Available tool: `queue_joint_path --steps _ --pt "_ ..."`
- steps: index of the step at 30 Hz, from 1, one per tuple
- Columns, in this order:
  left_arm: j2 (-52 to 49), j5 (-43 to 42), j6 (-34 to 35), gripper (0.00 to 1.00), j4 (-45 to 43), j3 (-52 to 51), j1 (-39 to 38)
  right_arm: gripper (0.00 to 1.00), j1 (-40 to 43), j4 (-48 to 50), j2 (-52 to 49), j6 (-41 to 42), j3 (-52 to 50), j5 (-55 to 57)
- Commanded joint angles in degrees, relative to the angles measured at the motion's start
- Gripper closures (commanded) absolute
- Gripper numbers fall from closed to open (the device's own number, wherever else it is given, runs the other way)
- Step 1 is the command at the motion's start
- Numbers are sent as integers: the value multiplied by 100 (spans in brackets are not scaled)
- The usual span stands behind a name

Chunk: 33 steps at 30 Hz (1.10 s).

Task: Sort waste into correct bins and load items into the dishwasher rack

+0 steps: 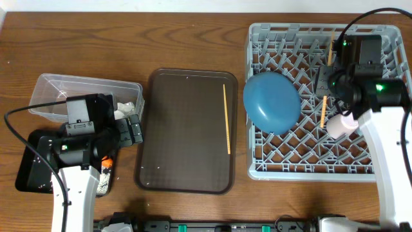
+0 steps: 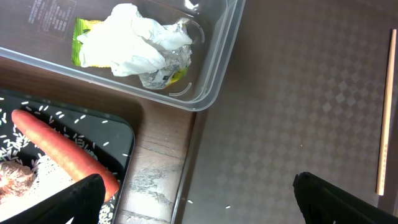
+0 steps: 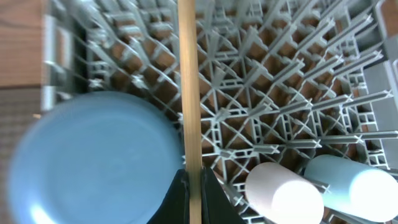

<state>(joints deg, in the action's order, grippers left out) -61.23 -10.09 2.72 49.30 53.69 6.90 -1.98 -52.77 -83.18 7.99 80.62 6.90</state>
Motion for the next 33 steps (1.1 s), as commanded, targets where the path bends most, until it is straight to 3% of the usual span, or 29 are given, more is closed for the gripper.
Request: queue_joint_path --steps 1,5,13,19,21,28,33 --pt "57 72 -57 2 13 114 -22 99 212 52 -422 -501 -81 -166" --pt "57 72 -57 2 13 114 -22 99 210 90 -935 -1193 -81 -603" --pt "57 72 -57 2 15 114 -22 98 212 216 -1683 -669 -81 -553" --pt "57 72 -57 2 13 114 -22 61 105 315 -1410 -621 0 -815" --pt "57 70 -57 2 13 114 -22 55 -33 302 -1119 -656 9 -940" --pt "57 70 -57 2 15 114 -22 54 -1327 337 17 -431 9 -1462" --pt "57 70 -57 2 15 114 -22 58 -2852 459 -66 295 -2 -802"
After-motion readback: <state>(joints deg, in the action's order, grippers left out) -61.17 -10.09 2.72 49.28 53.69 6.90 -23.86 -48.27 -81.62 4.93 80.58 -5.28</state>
